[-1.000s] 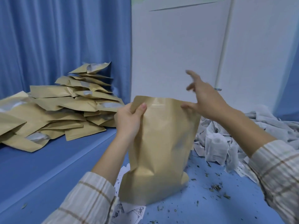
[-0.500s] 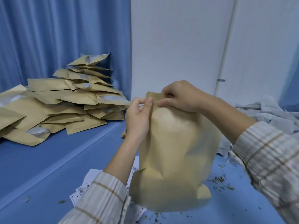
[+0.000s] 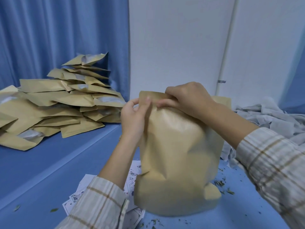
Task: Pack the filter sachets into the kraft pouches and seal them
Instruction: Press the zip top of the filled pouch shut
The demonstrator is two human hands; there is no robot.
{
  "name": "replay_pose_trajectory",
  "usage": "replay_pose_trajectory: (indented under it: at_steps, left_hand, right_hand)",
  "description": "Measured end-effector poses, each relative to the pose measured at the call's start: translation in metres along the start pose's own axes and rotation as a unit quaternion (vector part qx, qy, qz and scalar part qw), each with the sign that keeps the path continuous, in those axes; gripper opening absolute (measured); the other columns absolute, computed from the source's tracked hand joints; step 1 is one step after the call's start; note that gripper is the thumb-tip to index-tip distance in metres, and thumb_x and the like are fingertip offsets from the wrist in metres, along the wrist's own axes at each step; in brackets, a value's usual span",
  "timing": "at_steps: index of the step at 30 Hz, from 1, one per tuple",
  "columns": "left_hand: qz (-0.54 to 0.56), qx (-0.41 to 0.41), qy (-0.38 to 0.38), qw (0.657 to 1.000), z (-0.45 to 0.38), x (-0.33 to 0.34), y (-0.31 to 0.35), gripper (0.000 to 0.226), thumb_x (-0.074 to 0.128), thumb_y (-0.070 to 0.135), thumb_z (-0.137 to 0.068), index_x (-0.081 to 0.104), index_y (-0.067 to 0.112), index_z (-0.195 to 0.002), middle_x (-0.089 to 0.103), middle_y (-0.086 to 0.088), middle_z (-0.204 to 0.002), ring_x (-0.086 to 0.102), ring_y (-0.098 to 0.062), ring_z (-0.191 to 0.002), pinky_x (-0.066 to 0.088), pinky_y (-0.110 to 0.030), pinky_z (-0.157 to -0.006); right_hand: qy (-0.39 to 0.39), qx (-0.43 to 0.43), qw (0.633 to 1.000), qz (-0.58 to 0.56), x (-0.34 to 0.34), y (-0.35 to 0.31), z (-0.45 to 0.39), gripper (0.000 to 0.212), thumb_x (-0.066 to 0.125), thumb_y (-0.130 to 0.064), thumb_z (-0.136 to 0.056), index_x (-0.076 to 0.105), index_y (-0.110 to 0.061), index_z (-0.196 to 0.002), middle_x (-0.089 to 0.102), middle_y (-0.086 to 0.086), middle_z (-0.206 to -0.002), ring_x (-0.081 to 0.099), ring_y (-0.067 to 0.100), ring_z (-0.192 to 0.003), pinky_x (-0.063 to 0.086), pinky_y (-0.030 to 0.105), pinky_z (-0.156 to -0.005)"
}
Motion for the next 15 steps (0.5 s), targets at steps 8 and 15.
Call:
replay_pose_trajectory:
  at_steps: [8, 15]
  left_hand:
    - [-0.090, 0.064, 0.010, 0.994, 0.016, 0.023, 0.016, 0.040, 0.044, 0.031, -0.099, 0.042, 0.014, -0.064, 0.039, 0.013, -0.049, 0.035, -0.001, -0.052, 0.029, -0.017, -0.051]
    - [-0.095, 0.072, 0.061, 0.991, 0.013, 0.004, 0.017, 0.042, 0.043, 0.027, -0.100, 0.033, 0.014, -0.062, 0.031, 0.005, -0.056, 0.029, -0.013, -0.058, 0.025, -0.029, -0.055]
  right_hand:
    - [0.138, 0.178, 0.971, 0.081, -0.002, -0.004, 0.001, 0.059, 0.035, -0.050, -0.096, 0.064, -0.013, -0.060, 0.062, 0.012, -0.058, 0.056, 0.030, -0.055, 0.022, 0.025, -0.050]
    - [0.095, 0.128, 0.985, 0.061, 0.007, 0.004, -0.005, 0.062, 0.028, -0.056, -0.096, 0.058, -0.014, -0.061, 0.056, 0.011, -0.060, 0.059, 0.032, -0.069, 0.026, 0.030, -0.056]
Point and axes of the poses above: each hand's wrist, its own z-axis away from the middle knuckle, its own x-axis out of the palm, y = z × x, the point moved 9 cm from there along -z, towards the middle knuckle
